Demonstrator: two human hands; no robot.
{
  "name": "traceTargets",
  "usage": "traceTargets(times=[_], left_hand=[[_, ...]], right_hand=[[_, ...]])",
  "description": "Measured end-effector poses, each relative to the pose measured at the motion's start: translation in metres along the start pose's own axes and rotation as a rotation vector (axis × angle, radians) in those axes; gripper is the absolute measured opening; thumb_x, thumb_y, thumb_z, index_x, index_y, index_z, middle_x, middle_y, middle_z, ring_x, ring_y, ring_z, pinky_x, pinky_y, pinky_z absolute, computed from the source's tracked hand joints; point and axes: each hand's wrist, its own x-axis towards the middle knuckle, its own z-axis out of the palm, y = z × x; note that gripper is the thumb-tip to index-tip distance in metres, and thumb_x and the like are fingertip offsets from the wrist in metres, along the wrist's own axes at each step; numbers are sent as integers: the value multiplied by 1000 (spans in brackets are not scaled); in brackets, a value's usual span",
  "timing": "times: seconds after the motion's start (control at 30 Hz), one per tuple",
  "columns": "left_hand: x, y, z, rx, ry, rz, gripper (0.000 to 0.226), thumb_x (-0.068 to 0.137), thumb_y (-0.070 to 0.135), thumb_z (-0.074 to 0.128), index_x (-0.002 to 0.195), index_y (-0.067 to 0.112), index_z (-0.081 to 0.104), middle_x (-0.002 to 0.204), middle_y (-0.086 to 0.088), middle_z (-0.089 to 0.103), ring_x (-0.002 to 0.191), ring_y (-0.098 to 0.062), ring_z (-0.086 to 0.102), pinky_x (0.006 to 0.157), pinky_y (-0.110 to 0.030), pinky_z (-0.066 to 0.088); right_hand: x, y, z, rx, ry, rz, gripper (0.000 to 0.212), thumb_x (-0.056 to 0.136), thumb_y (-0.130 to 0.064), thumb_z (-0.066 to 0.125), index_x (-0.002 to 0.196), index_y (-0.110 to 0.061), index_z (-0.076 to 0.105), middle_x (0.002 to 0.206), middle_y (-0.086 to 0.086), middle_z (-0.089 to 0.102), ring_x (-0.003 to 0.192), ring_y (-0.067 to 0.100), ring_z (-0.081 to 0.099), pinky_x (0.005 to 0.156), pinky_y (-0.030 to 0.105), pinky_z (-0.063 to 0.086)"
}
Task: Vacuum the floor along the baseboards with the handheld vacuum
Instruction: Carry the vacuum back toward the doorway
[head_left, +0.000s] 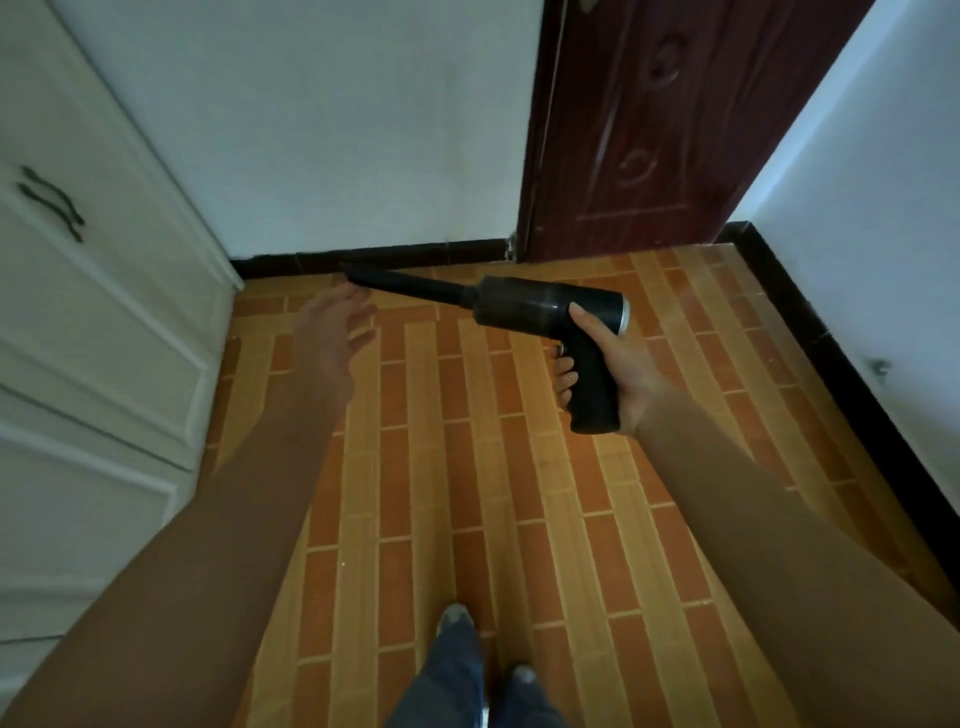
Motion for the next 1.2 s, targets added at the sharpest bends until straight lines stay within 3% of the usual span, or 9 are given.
traceTargets(times=[0.13, 0.3, 0.57, 0.93, 1.07, 1.2], left_hand=[[-10, -16, -24, -44, 42, -27, 17, 93, 6, 54, 102, 19, 61, 104, 3, 66, 97, -10, 62, 84, -27, 50], [10, -22, -44, -67, 110, -59, 20, 91, 3, 54, 107, 14, 60, 104, 1, 66, 97, -12, 63, 81, -28, 51], [69, -6, -42, -49, 86, -48, 22, 92, 2, 52, 109, 14, 61, 103, 2, 66, 102, -14, 63, 85, -29, 51], [192, 9, 18, 3, 64, -46, 34, 93, 1, 49, 126, 2, 57, 114, -5, 65, 104, -16, 62, 87, -30, 51], [246, 25, 59, -9, 88, -67, 32, 93, 2, 49, 123, 7, 58, 106, 1, 66, 102, -13, 62, 76, -23, 51], [292, 40, 94, -29, 107, -74, 23, 93, 2, 49, 111, 12, 60, 102, 3, 65, 105, -14, 59, 78, -23, 50]], right_hand=[[10, 13, 8, -14, -36, 78, 41, 70, -50, 74, 76, -12, 61, 60, -2, 55, 46, 10, 50, 46, 22, 46], [32, 15, 26, -30, -35, 119, 40, 74, -50, 72, 77, -12, 60, 60, -2, 55, 45, 10, 50, 46, 21, 46], [80, -12, 48, -13, -17, 122, 41, 73, -52, 71, 74, -13, 59, 57, -3, 53, 44, 9, 48, 45, 19, 45], [185, -99, 37, -29, -7, 126, 42, 71, -53, 72, 73, -13, 60, 57, -3, 53, 44, 9, 48, 46, 20, 45], [230, -151, 32, -33, -14, 135, 42, 71, -53, 72, 73, -13, 60, 57, -3, 53, 44, 9, 48, 45, 20, 45], [270, -201, 27, -35, -25, 140, 40, 72, -52, 72, 73, -14, 61, 57, -2, 54, 44, 9, 48, 46, 20, 45]])
